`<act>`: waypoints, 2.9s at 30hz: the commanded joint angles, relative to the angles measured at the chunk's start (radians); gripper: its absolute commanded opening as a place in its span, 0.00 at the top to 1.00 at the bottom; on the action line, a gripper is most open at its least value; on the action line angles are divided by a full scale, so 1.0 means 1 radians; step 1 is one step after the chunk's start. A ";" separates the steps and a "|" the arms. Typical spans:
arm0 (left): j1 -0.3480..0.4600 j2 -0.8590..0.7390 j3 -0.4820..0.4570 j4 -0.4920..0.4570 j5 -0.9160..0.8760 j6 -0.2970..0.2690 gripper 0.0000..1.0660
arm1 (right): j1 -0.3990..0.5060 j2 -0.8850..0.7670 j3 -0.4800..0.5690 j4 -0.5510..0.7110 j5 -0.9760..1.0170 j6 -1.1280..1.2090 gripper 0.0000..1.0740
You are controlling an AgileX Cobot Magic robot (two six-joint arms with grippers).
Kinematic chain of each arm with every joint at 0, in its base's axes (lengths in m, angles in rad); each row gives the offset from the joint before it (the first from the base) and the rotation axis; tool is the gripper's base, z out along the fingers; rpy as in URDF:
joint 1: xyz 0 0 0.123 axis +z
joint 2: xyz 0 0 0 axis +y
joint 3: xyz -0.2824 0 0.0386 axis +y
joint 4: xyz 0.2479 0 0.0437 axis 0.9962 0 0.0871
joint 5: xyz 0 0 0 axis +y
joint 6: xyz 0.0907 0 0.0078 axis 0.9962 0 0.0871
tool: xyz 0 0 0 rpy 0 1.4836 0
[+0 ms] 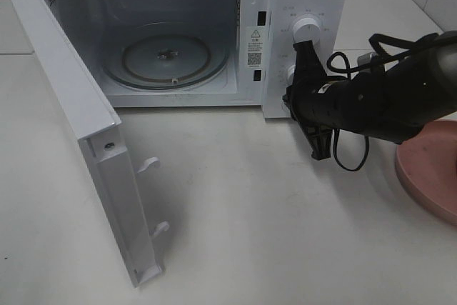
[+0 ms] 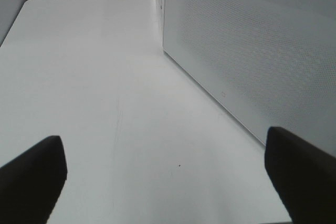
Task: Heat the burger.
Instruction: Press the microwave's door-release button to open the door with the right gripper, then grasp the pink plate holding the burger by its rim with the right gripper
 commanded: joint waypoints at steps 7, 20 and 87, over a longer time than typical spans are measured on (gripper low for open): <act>-0.005 -0.024 0.005 -0.008 -0.017 0.004 0.09 | -0.004 -0.094 -0.001 -0.036 0.270 -0.278 0.99; -0.005 -0.024 0.005 -0.008 -0.017 0.004 0.09 | -0.007 -0.270 -0.003 -0.279 0.738 -0.689 0.95; -0.005 -0.024 0.005 -0.008 -0.017 0.004 0.09 | -0.426 -0.123 -0.107 -0.647 1.116 -1.121 0.14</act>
